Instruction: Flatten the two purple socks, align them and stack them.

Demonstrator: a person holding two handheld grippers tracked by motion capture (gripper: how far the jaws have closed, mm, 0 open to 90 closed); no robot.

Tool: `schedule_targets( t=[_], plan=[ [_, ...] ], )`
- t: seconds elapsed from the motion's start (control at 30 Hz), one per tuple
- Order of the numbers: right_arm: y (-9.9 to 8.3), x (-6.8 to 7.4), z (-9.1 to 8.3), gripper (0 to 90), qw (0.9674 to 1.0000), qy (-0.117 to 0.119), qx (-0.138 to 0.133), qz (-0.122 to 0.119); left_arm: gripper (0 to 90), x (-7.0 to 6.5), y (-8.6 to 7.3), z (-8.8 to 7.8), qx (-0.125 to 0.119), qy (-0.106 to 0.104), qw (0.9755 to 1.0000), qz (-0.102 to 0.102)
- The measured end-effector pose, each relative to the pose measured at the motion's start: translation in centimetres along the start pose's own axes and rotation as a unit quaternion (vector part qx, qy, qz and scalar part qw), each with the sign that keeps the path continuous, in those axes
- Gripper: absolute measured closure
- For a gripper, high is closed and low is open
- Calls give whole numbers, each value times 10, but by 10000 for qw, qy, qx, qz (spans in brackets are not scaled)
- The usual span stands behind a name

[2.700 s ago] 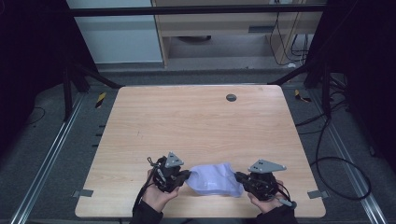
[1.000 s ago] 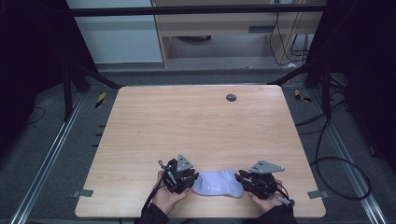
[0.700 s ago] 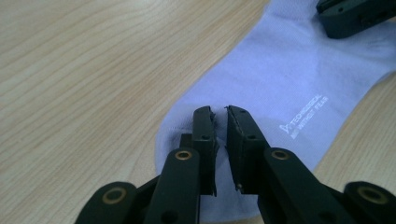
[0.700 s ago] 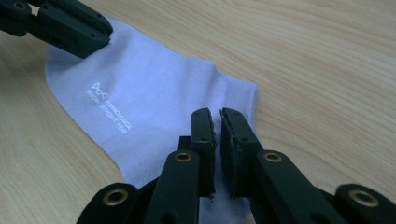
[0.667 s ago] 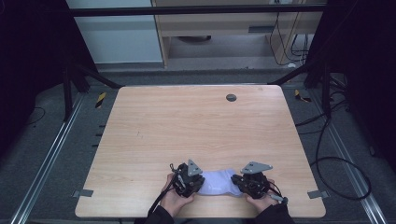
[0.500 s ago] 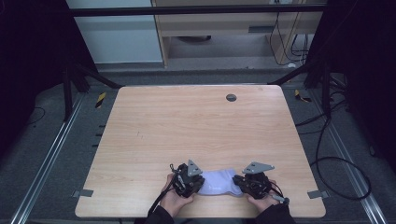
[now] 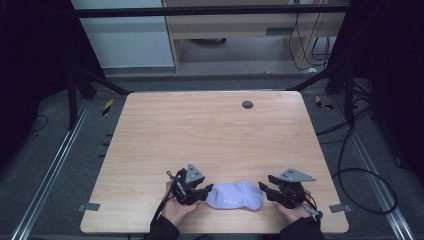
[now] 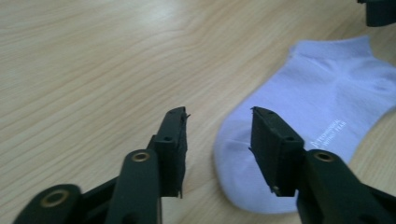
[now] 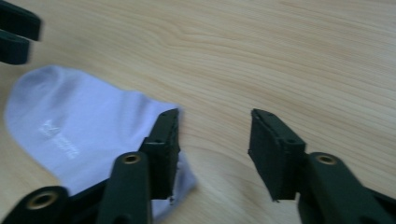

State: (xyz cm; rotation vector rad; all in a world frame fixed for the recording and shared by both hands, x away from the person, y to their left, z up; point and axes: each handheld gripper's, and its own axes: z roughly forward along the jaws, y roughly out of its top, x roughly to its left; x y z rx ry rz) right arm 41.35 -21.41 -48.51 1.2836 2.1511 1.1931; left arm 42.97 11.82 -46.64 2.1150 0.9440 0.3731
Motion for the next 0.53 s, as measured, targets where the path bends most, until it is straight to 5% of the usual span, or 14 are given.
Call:
schedule_targets(
  t=[0.53],
  plan=[
    [-7, -40, -4, 239, 9971, -561, -52, 515, 359, 50, -22, -21, -190, 230, 9988, -381]
  ],
)
